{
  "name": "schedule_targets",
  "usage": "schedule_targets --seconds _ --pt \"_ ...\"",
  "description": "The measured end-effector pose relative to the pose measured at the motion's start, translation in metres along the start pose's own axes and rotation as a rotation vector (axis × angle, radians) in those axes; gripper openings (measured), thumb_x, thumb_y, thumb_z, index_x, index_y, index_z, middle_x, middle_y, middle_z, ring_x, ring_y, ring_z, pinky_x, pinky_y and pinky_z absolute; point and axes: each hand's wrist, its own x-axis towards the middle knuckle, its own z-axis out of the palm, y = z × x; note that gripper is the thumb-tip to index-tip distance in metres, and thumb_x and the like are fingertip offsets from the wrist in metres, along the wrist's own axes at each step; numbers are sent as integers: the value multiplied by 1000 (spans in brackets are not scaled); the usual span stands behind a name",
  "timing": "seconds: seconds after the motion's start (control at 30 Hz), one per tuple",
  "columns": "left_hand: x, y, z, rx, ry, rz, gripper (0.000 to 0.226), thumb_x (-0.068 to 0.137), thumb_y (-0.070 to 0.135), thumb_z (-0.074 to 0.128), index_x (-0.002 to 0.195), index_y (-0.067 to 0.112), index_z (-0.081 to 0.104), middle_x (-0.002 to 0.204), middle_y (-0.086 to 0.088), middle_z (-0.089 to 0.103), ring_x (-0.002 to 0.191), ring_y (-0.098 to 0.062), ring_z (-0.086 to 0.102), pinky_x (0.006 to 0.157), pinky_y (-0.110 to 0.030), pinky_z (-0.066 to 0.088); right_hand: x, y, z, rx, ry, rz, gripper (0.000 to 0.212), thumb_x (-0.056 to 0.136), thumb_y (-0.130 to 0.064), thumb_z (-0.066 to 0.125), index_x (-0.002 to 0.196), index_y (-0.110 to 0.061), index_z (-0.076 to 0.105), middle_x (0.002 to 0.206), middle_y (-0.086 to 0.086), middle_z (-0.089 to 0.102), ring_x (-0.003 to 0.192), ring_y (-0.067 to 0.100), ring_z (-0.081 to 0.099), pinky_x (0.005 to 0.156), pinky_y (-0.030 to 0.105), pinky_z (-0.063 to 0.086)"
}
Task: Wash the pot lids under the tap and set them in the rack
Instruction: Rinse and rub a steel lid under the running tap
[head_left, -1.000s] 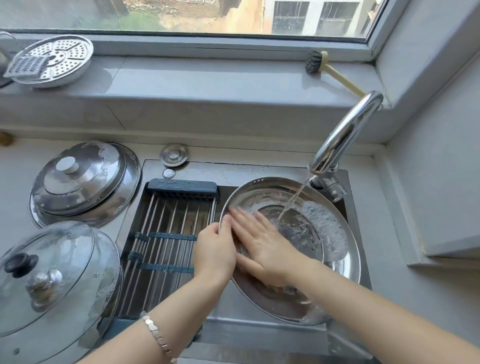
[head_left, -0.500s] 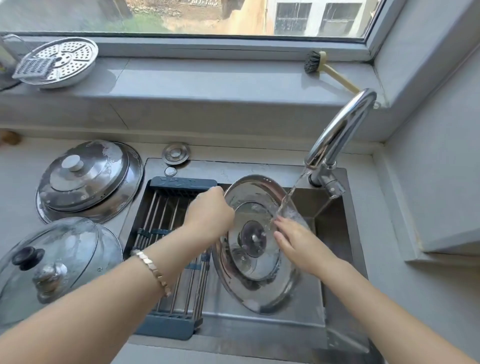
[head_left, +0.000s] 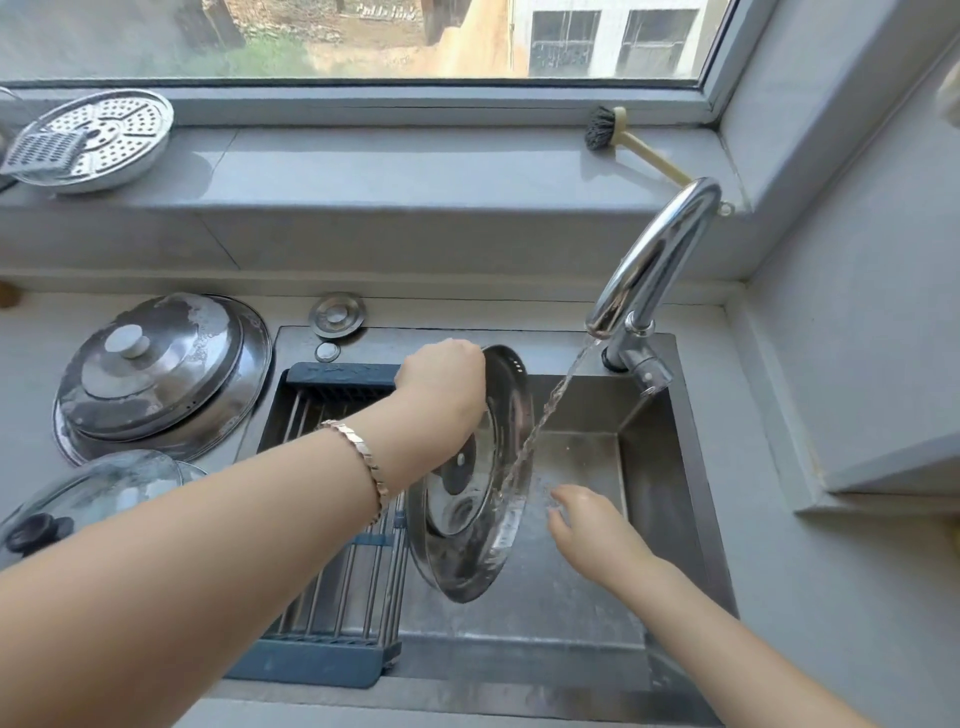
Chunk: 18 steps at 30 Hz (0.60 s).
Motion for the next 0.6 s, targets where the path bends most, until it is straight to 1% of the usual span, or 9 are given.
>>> schedule_targets --seconds 0.1,0.2,0.27,0.3,0.4,0.47,0.5,0.53,0.6 --pt "-3 -23 12 -66 -35 -99 24 88 -4 44 109 2 53 113 -17 60 105 -36 58 70 -35 38 -1 -9 7 58 -41 17 37 98 -18 33 129 0 44 137 14 45 126 25 43 102 30 33" --pt "-10 -45 28 -303 -85 -223 18 90 3 44 106 0 51 112 -20 60 101 -36 57 72 -34 40 1 -20 20 181 -96 33 58 100 -34 30 145 0 16 155 12 16 143 22 15 114 28 14" --pt "-16 -52 39 -495 -113 -280 17 93 12 45 103 0 53 109 -20 61 95 -34 58 71 -31 40 11 -25 26 191 -33 78 70 98 -45 26 148 -3 -1 157 11 -6 145 19 -5 117 31 0" --pt "-20 -51 44 -581 -116 -294 21 95 18 45 102 0 54 107 -19 62 93 -33 58 70 -30 40 18 -28 27 170 33 95 72 98 -48 23 148 -4 -6 157 11 -12 145 19 -11 118 32 -5" --pt "-32 -37 56 -732 -76 -301 31 97 27 43 93 0 56 101 -22 64 95 -35 60 69 -31 38 38 -49 15 90 180 49 73 96 -53 16 148 -8 -8 155 11 -17 144 20 -16 115 32 -11" --pt "-38 -30 59 -782 -25 -298 35 98 30 41 81 3 55 97 -22 65 96 -36 60 68 -30 34 41 -70 9 28 187 -94 80 89 -60 7 148 -9 -6 155 13 -18 143 21 -17 113 31 -14" --pt "-39 -29 59 -808 7 -303 37 98 31 40 75 5 53 94 -22 65 94 -36 59 68 -30 33 38 -79 7 -7 191 -223 86 82 -63 2 148 -8 -5 155 13 -17 143 19 -17 113 30 -14" --pt "-40 -31 59 -839 40 -312 40 98 32 39 72 6 52 91 -22 65 93 -36 59 68 -30 33 31 -84 7 -29 183 -396 87 79 -61 2 148 -7 -4 155 12 -14 143 17 -16 114 29 -14" --pt "-39 -38 57 -901 100 -334 41 99 33 36 72 7 54 82 -16 63 90 -35 59 68 -31 34 15 -85 8 -69 114 -730 77 86 -50 15 147 -6 0 154 4 -7 142 8 -12 115 25 -13"
